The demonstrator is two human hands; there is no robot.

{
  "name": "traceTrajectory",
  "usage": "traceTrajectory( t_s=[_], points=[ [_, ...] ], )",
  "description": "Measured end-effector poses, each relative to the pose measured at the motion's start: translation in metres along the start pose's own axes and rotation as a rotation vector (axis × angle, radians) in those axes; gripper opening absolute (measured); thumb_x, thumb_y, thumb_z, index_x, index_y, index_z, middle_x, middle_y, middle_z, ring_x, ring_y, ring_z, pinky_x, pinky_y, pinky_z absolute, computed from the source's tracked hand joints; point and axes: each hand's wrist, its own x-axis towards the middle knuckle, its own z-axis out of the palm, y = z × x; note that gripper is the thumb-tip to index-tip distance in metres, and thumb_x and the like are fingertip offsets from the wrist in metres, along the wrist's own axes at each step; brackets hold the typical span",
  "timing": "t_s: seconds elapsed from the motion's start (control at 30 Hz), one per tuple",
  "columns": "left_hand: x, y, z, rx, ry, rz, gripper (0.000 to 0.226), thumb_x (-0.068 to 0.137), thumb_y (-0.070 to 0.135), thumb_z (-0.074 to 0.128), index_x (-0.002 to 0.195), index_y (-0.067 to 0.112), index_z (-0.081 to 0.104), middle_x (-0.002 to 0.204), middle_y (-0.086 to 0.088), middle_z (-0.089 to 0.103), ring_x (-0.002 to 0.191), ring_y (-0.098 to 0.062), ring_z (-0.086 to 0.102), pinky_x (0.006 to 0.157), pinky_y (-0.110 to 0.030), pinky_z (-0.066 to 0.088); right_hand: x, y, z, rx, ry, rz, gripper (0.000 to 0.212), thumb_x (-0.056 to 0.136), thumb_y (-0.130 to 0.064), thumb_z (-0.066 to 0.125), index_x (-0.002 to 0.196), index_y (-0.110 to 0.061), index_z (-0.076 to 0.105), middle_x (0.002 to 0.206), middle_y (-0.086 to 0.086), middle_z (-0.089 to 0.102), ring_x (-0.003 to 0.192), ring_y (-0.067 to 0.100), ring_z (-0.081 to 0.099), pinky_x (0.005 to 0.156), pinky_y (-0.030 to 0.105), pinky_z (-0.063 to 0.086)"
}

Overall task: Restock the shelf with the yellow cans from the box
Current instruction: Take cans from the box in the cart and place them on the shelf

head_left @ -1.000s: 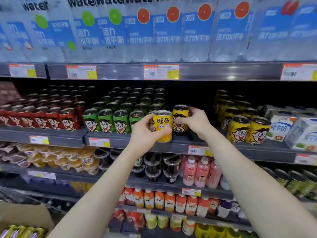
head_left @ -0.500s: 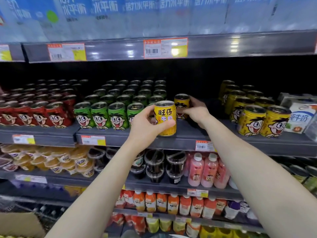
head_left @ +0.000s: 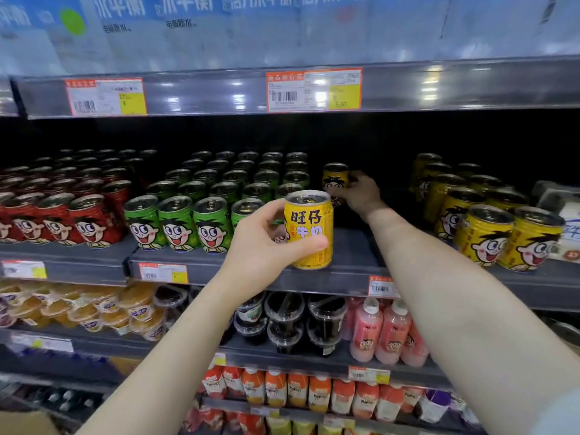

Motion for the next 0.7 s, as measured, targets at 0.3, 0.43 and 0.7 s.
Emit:
traceTrajectory(
  t_s=[0.3, 0.43, 0.7],
  points=[
    [0.003, 0.002, -0.002, -0.005, -0.035, 0.035, 0.050, 0.076, 0.019, 0.090, 0.122, 0.024, 0.070, 0.109, 0.013, 0.077, 0.103, -0.004, 0.072, 0.092, -0.017, 0.052, 0.022, 0.002, 0.013, -0.026, 0.076, 0.006, 0.065, 0.072, -0.021, 0.089, 0.131, -0.011, 0.063, 0.120, 0.008, 0.070, 0.096, 0.014, 0.061, 0.085, 0.025, 0.048],
    [0.004, -0.001, -0.003, -0.009, -0.060, 0.036, 0.047, 0.076, 0.019, 0.089, 0.120, 0.026, 0.071, 0.109, 0.009, 0.077, 0.105, -0.010, 0.072, 0.095, -0.034, 0.058, 0.031, 0.003, 0.018, 0.001, 0.118, 0.032, 0.062, 0.072, -0.019, 0.088, 0.128, -0.011, 0.065, 0.117, 0.006, 0.070, 0.101, 0.015, 0.063, 0.082, 0.021, 0.045],
    [0.009, -0.009, -0.008, -0.004, -0.086, 0.055, 0.051, 0.074, 0.023, 0.090, 0.121, 0.028, 0.071, 0.109, 0.008, 0.077, 0.107, -0.013, 0.072, 0.095, -0.040, 0.059, 0.053, 0.004, 0.028, -0.076, 0.109, 0.026, 0.054, 0.077, -0.028, 0.083, 0.128, -0.020, 0.067, 0.116, 0.002, 0.072, 0.103, 0.017, 0.067, 0.092, 0.027, 0.053]
  ],
)
